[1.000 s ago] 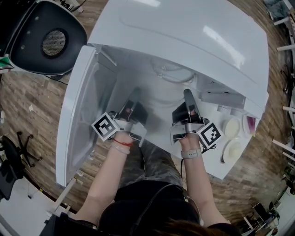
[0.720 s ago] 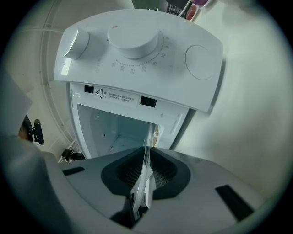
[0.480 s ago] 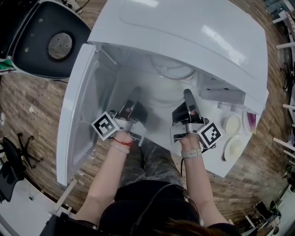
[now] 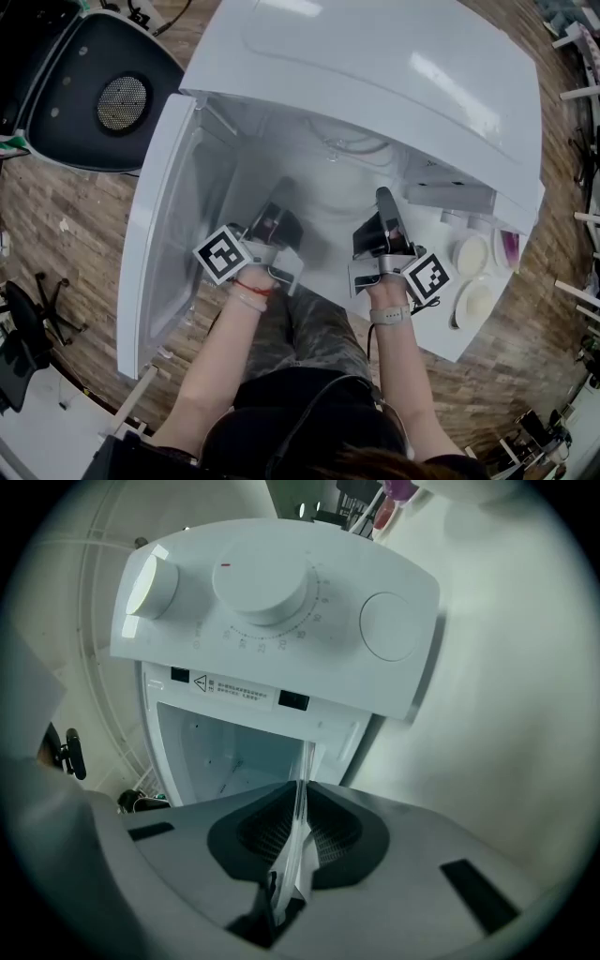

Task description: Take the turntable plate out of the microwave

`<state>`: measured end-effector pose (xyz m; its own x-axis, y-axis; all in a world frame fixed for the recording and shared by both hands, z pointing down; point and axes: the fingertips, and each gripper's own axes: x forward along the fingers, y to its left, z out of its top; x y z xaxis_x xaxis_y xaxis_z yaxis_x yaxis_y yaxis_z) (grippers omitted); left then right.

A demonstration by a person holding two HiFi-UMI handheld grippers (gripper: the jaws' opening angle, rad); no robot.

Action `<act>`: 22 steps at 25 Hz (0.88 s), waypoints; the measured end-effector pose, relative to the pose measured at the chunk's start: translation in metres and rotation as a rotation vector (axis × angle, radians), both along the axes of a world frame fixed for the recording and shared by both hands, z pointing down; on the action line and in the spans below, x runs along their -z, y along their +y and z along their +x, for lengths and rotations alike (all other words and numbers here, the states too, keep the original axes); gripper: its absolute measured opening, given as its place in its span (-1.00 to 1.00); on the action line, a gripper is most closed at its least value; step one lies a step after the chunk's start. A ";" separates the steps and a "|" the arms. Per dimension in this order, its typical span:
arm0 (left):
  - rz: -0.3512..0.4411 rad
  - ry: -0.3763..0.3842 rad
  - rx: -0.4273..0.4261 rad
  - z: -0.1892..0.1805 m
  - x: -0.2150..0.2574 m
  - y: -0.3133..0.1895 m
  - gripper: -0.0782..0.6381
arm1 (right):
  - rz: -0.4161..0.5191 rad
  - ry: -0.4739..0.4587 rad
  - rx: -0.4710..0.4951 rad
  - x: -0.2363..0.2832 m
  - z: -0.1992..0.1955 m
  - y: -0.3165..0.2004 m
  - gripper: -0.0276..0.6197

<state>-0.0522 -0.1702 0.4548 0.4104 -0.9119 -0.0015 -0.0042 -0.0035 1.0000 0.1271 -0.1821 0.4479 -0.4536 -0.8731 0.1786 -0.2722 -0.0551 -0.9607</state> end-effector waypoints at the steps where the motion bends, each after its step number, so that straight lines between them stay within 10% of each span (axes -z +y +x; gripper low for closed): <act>1: 0.003 -0.003 -0.003 0.000 0.000 0.000 -0.67 | -0.001 0.000 0.001 0.000 0.000 0.000 -0.76; 22: -0.013 0.058 0.077 -0.013 -0.002 -0.013 -0.69 | 0.001 0.125 0.075 0.002 -0.003 -0.004 -0.76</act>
